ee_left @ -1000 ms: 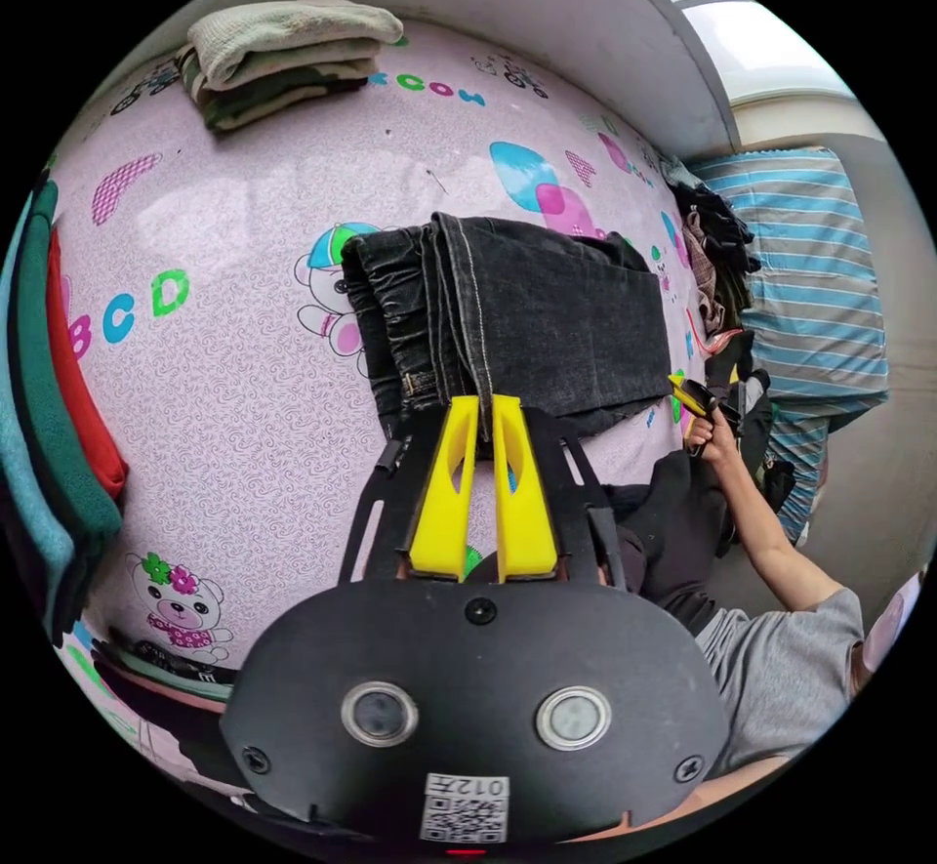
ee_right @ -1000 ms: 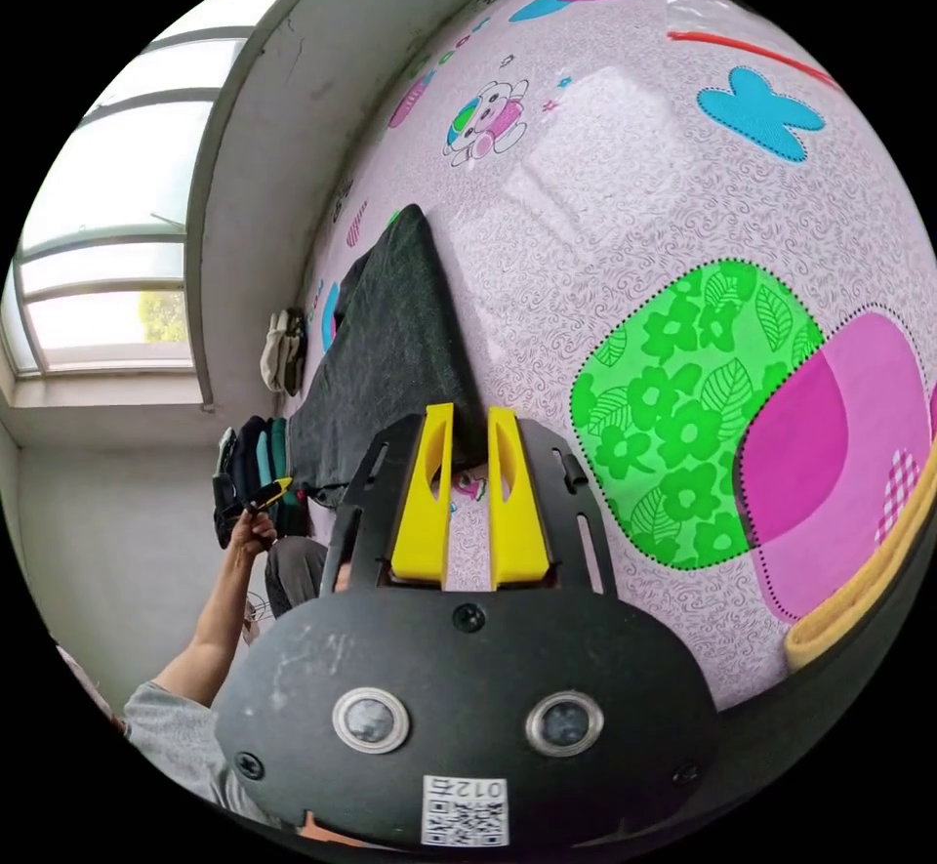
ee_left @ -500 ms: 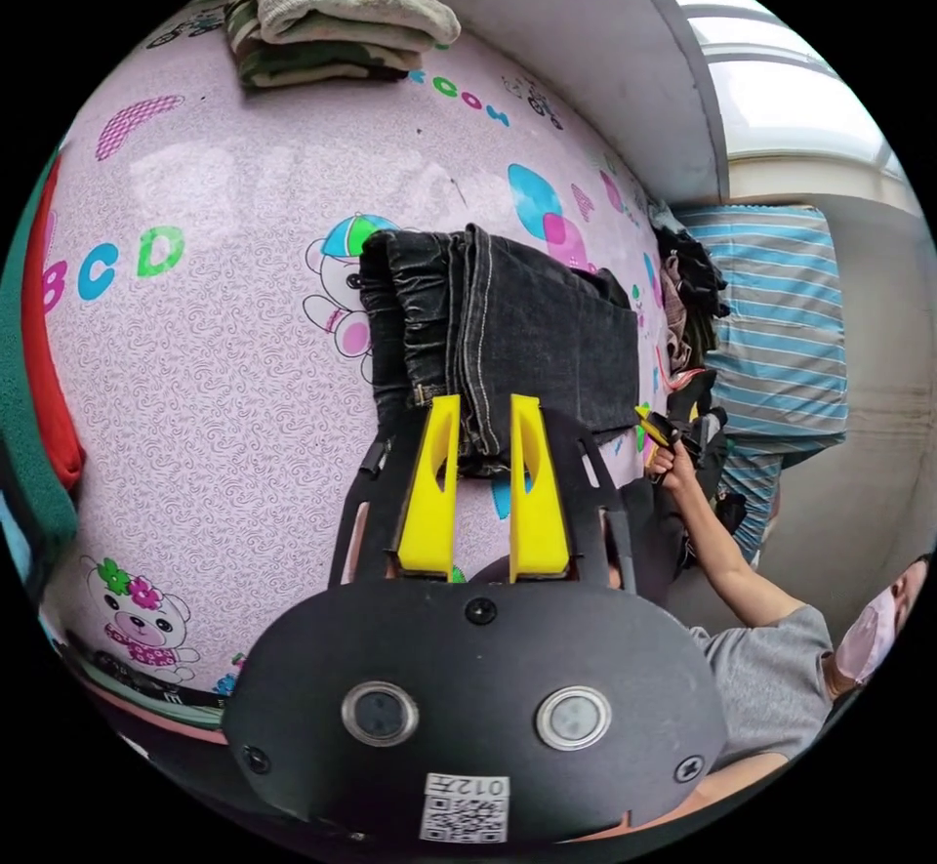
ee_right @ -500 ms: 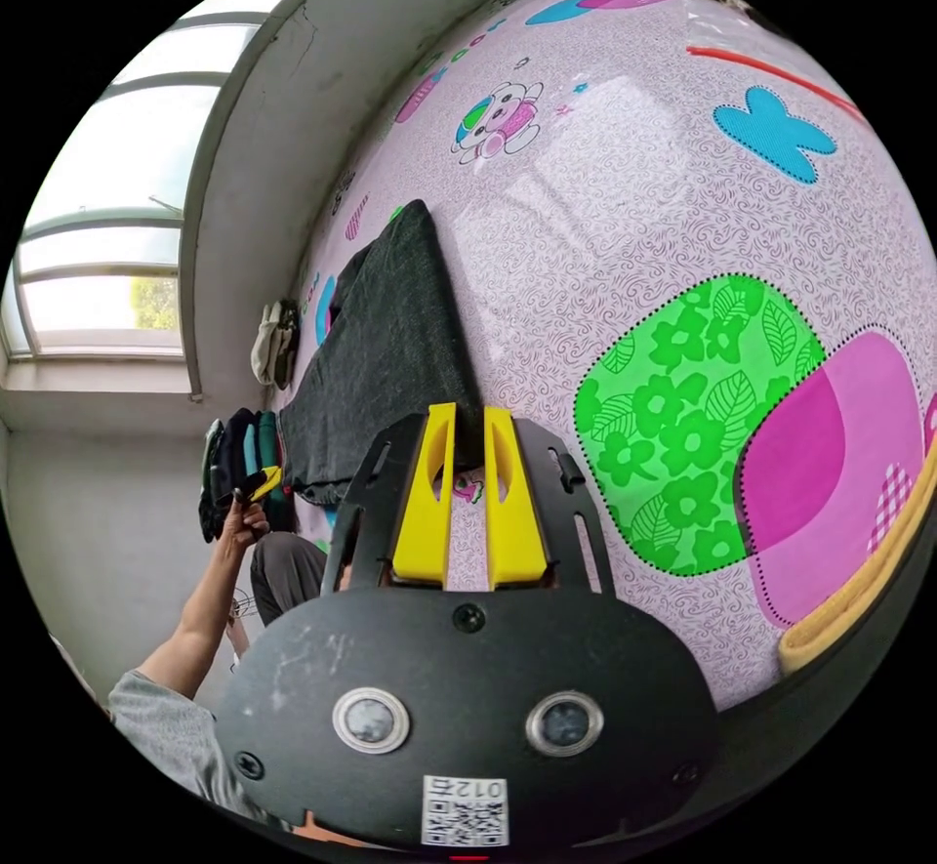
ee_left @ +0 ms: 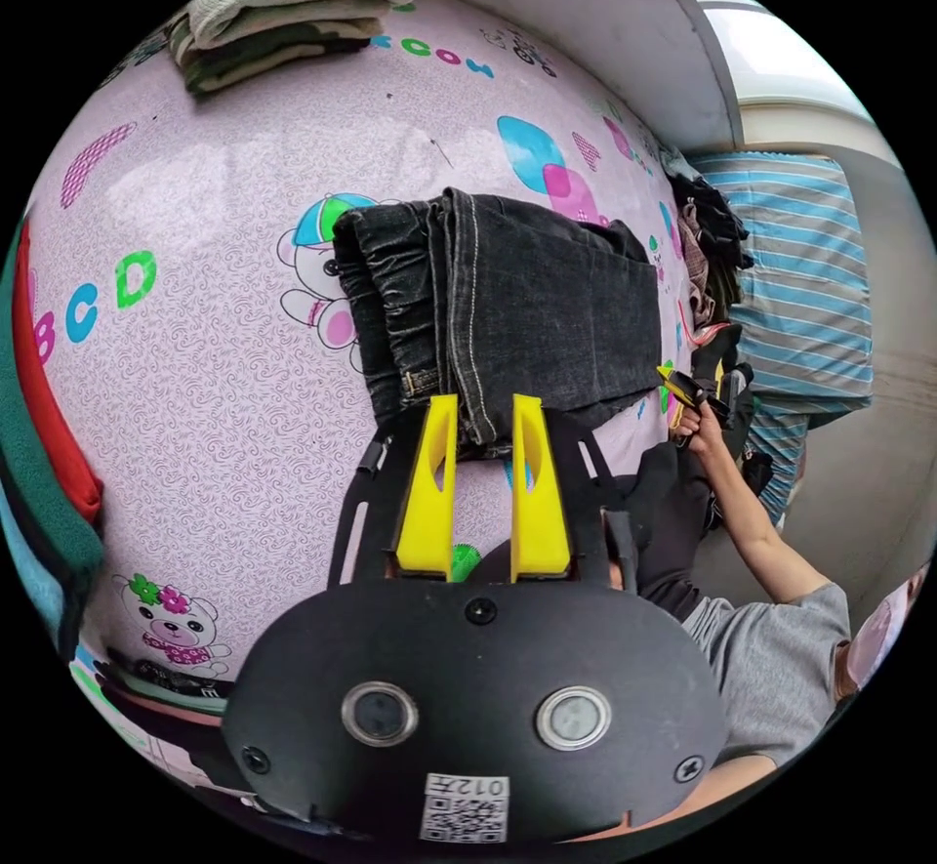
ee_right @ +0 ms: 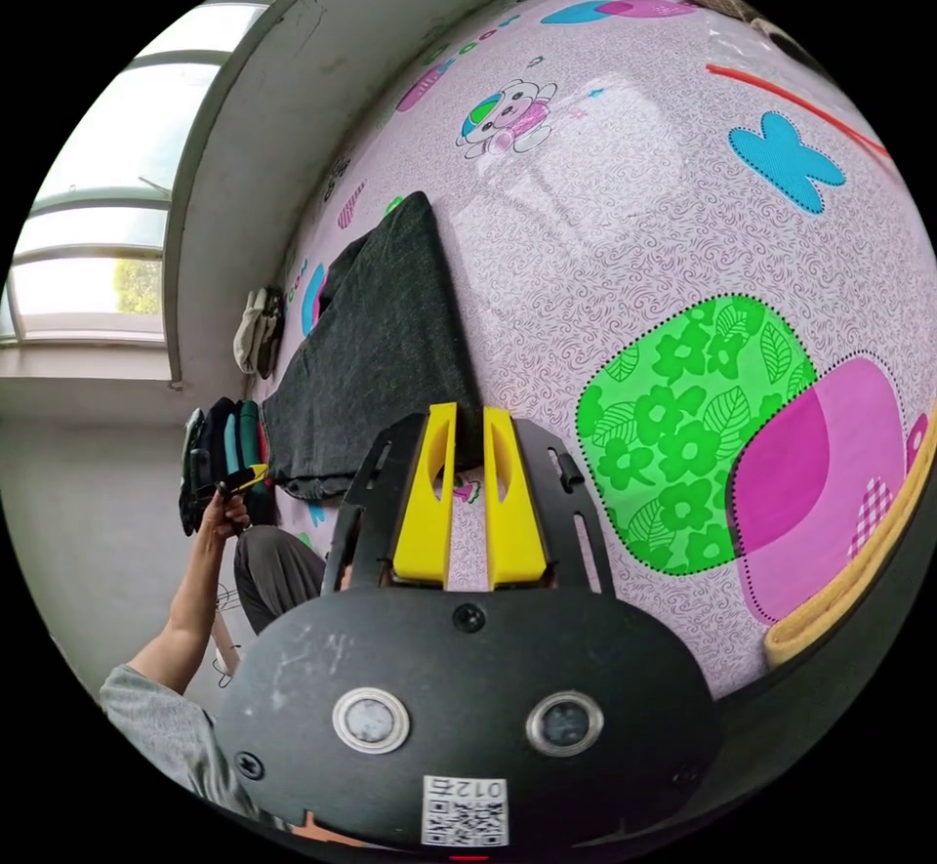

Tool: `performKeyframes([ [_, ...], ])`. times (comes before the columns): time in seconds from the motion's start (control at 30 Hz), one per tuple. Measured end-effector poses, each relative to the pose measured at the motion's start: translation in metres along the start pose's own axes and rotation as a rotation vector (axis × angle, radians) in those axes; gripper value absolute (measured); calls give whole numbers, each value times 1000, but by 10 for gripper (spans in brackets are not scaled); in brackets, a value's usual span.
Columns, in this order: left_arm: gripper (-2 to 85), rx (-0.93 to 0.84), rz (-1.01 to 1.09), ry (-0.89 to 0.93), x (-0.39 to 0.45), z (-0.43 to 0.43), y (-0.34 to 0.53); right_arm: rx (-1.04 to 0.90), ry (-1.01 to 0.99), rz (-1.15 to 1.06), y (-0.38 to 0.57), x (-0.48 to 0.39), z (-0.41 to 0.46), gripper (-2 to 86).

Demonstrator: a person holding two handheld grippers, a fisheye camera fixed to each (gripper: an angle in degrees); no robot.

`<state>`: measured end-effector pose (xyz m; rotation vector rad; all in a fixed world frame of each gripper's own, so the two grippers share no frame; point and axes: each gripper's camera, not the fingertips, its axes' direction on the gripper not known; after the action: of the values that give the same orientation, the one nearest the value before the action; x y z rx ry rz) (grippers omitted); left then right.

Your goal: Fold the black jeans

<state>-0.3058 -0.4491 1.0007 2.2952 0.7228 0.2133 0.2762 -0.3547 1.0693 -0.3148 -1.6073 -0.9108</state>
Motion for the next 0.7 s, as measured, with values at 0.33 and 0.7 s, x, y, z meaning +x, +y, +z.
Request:
performKeyframes([
  [0.33, 7, 0, 58, -9, 5, 3, 8, -14, 17, 10, 1, 6, -21, 28],
  [0.7, 0, -130, 102, -40, 12, 7, 16, -67, -56, 58, -3, 20, -45, 5],
])
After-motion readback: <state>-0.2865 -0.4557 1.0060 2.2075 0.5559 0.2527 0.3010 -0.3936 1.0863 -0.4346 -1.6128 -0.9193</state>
